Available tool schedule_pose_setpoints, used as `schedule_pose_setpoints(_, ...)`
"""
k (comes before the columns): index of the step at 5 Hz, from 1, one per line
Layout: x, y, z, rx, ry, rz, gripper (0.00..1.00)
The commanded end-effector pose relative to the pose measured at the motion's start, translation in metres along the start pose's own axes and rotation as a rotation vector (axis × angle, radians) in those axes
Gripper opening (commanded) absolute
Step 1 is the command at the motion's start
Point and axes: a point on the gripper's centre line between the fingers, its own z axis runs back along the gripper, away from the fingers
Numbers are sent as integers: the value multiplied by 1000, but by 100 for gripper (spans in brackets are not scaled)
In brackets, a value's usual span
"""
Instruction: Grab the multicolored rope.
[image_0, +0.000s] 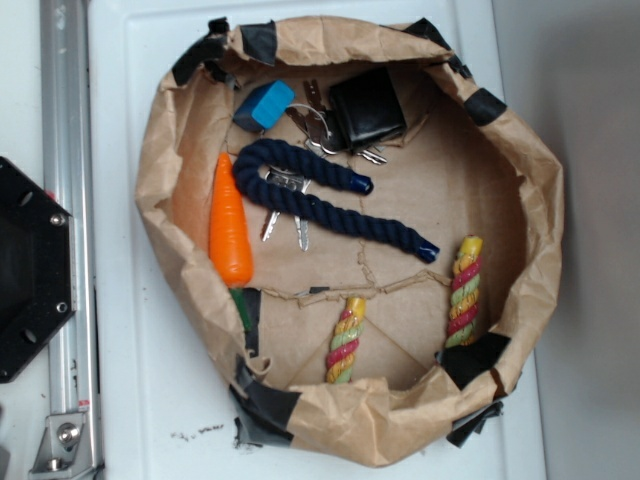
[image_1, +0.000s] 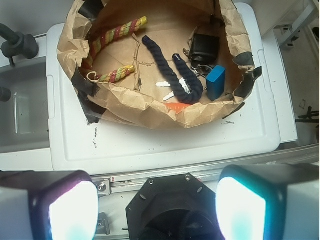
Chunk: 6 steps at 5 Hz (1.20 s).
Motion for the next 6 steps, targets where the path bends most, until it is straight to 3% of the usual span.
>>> schedule_pose_setpoints(1, 0, 0, 0, 0, 0, 0, 100)
schedule_pose_setpoints(3, 94, 12, -66, -180, -180, 337, 100)
schedule_pose_setpoints(4, 131, 8, -94, -217, -194, 469, 100)
schedule_pose_setpoints(5, 159, -17, -135, -166, -173, 535, 100)
schedule_pose_setpoints(6, 181, -26, -164, -126, -216, 503, 100)
